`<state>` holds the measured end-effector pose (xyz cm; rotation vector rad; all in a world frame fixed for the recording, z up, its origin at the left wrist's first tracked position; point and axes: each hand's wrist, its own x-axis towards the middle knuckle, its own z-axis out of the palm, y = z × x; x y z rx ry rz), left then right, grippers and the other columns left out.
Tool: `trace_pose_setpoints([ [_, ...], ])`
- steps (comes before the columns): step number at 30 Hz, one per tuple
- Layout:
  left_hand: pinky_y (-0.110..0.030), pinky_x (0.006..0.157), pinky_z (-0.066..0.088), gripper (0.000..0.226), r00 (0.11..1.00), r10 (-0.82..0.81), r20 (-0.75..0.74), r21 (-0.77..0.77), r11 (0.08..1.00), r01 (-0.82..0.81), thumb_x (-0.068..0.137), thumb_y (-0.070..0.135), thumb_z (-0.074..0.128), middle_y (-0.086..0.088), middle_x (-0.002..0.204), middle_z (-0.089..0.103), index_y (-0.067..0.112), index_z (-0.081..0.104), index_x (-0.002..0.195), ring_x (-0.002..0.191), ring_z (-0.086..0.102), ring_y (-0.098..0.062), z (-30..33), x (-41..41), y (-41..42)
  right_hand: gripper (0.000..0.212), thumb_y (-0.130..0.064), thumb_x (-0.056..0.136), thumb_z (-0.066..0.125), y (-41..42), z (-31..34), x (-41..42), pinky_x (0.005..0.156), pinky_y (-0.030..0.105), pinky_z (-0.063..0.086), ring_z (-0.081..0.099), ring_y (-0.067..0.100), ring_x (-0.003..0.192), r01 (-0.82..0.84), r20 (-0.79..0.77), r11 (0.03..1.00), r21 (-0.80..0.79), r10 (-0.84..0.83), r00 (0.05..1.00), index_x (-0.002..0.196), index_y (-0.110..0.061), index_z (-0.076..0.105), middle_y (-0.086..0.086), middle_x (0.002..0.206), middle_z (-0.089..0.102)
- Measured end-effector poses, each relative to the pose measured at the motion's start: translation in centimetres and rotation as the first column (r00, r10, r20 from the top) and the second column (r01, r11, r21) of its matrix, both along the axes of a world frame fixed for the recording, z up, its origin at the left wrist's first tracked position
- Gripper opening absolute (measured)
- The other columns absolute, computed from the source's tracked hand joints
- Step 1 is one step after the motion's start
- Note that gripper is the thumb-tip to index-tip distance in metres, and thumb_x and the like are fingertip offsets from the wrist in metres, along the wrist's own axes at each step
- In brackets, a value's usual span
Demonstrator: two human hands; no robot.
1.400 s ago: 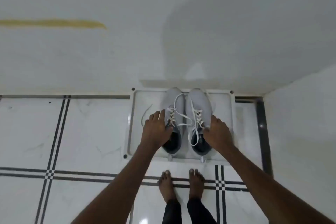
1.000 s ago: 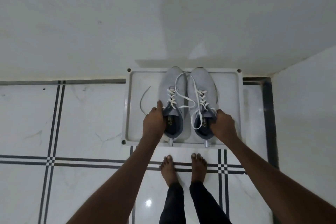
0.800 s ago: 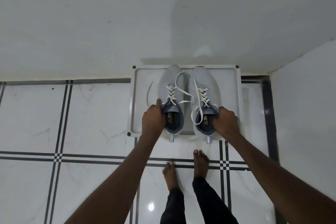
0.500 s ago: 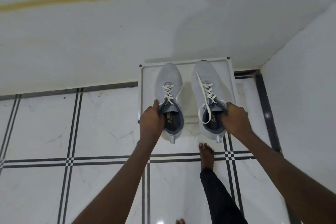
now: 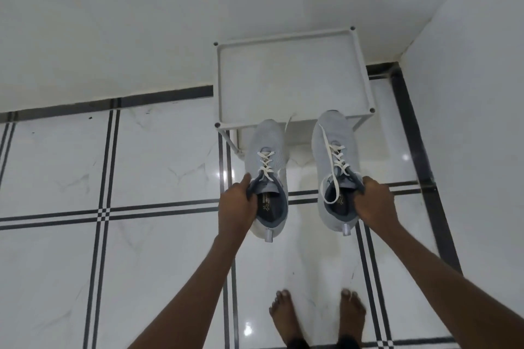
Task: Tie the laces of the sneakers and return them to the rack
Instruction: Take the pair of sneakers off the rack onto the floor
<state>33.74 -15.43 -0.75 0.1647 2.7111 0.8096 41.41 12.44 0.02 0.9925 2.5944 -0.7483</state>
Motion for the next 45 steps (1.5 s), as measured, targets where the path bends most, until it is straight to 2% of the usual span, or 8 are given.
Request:
trace_pose_setpoints([
  [19, -0.041, 0.073, 0.054, 0.044, 0.999, 0.044, 0.0, -0.108, 0.993, -0.044, 0.094, 0.012, 0.047, -0.017, 0.102, 0.066, 0.011, 0.045, 0.139, 0.088, 0.064, -0.033, -42.5, 5.2, 1.6, 0.016, -0.002, 0.087, 0.049, 0.0, -43.0, 3.3, 0.072, 0.036, 0.035, 0.059, 0.046, 0.099, 0.015, 0.102, 1.0, -0.018, -0.013, 0.995, 0.1, 0.006, 0.055, 0.03, 0.101, 0.063],
  [22, -0.037, 0.071, 0.054, 0.048, 0.998, 0.047, 0.028, -0.078, 0.996, -0.045, 0.094, 0.015, 0.049, -0.016, 0.109, 0.063, 0.013, 0.041, 0.141, 0.088, 0.064, -0.03, -44.6, 5.6, 1.0, 0.019, -0.009, 0.088, 0.051, -0.1, -44.4, 3.1, 0.073, 0.036, 0.035, 0.06, 0.045, 0.1, 0.019, 0.152, 0.999, -0.028, -0.015, 0.988, 0.102, 0.003, 0.053, 0.028, 0.104, 0.064],
  [25, -0.037, 0.072, 0.055, 0.045, 0.999, 0.023, -0.039, -0.124, 0.992, -0.028, 0.095, 0.033, 0.047, -0.012, 0.112, 0.063, 0.014, 0.047, 0.135, 0.092, 0.062, -0.027, -45.5, 5.1, 0.9, 0.046, -0.028, 0.084, 0.047, -1.1, -43.3, 2.1, 0.084, 0.044, 0.041, 0.05, 0.045, 0.113, -0.032, 0.198, 0.99, 0.138, 0.004, 0.98, 0.116, 0.005, 0.051, 0.029, 0.118, 0.057],
  [30, -0.037, 0.078, 0.045, 0.042, 0.963, -0.12, -0.24, -0.1, 0.99, 0.099, 0.098, 0.049, 0.035, -0.001, 0.095, 0.063, 0.017, 0.062, 0.099, 0.09, 0.053, -0.019, -45.1, 2.3, 1.1, 0.056, -0.019, 0.078, 0.057, -5.9, -40.9, 0.4, 0.1, 0.053, 0.039, 0.037, 0.041, 0.128, -0.106, -0.147, 0.935, 0.339, 0.164, 0.975, 0.131, -0.005, 0.048, 0.021, 0.142, 0.044],
  [34, -0.032, 0.061, 0.046, 0.03, 0.987, -0.159, 0.0, 0.044, 0.986, 0.159, 0.096, 0.042, 0.051, 0.0, 0.069, 0.066, 0.016, 0.059, 0.086, 0.064, 0.062, -0.019, -44.9, -0.7, 0.3, 0.04, -0.006, 0.079, 0.056, -10.1, -43.2, -1.2, 0.098, 0.045, 0.044, 0.047, 0.032, 0.119, -0.365, -0.341, 0.925, 0.106, 0.379, 0.86, 0.119, -0.008, 0.061, 0.01, 0.122, 0.062],
  [38, -0.025, 0.06, 0.056, 0.027, 0.93, -0.213, 0.301, 0.116, 0.976, 0.186, 0.091, 0.042, 0.063, -0.002, 0.064, 0.07, 0.016, 0.065, 0.084, 0.053, 0.068, -0.011, -43.6, -2.8, -0.8, 0.03, -0.002, 0.076, 0.062, -11.2, -45.3, -2.7, 0.086, 0.041, 0.047, 0.051, 0.028, 0.107, -0.532, -0.371, 0.844, 0.065, 0.515, 0.773, 0.104, -0.012, 0.065, 0.003, 0.101, 0.068],
  [42, -0.028, 0.073, 0.051, 0.02, 0.888, -0.33, 0.322, 0.026, 0.94, 0.34, 0.085, 0.039, 0.071, -0.003, 0.075, 0.073, 0.02, 0.074, 0.088, 0.067, 0.064, -0.011, -42.9, -4.6, -1.7, 0.011, -0.004, 0.079, 0.05, -10.1, -45.8, -3.8, 0.076, 0.04, 0.045, 0.048, 0.024, 0.09, -0.522, -0.476, 0.853, -0.013, 0.454, 0.753, 0.077, -0.014, 0.054, -0.001, 0.077, 0.059],
  [45, -0.02, 0.075, 0.049, 0.012, 0.854, -0.364, 0.371, 0.008, 0.921, 0.389, 0.085, 0.033, 0.073, 0.008, 0.069, 0.073, 0.022, 0.076, 0.088, 0.063, 0.064, 0.001, -41.7, -5.1, -1.5, 0.018, 0.001, 0.075, 0.049, -9.8, -45.9, -4.1, 0.076, 0.038, 0.045, 0.049, 0.025, 0.095, -0.576, -0.476, 0.813, -0.079, 0.477, 0.739, 0.087, -0.012, 0.056, 0.002, 0.084, 0.063],
])
